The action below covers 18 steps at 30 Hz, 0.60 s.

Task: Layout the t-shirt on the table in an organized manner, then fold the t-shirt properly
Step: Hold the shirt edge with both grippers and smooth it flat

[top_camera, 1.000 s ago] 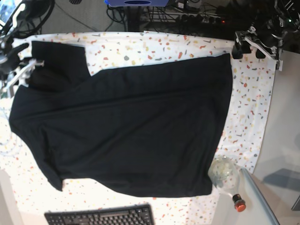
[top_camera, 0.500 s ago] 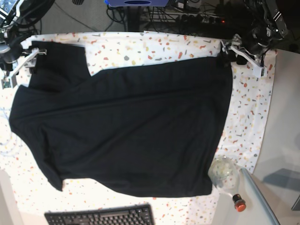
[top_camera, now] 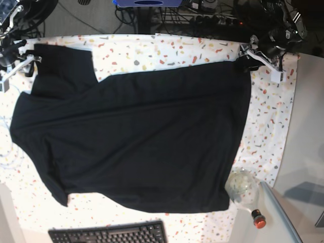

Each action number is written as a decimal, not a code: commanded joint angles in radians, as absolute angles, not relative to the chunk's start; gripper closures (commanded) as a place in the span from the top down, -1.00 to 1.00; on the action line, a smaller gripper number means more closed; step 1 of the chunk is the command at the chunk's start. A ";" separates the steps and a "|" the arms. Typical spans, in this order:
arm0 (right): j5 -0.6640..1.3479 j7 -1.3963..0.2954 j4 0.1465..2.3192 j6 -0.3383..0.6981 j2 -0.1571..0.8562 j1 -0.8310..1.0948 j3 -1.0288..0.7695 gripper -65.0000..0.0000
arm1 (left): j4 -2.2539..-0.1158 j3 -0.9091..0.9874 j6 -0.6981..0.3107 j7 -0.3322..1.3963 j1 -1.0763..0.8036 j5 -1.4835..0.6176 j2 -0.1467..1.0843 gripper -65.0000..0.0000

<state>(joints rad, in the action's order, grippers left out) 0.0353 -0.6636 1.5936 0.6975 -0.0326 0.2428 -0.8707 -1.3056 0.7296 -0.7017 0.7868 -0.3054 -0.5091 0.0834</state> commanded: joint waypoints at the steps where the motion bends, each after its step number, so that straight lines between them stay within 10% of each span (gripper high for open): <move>1: 0.044 -0.648 1.624 0.698 -0.022 0.239 -0.875 0.05 | -1.307 0.759 -0.698 0.829 -0.334 -0.481 0.088 -0.09; 18: 0.044 -0.651 1.627 0.698 -0.019 0.225 -0.868 0.05 | -1.368 0.866 -0.698 0.903 -0.328 -0.484 0.065 -0.08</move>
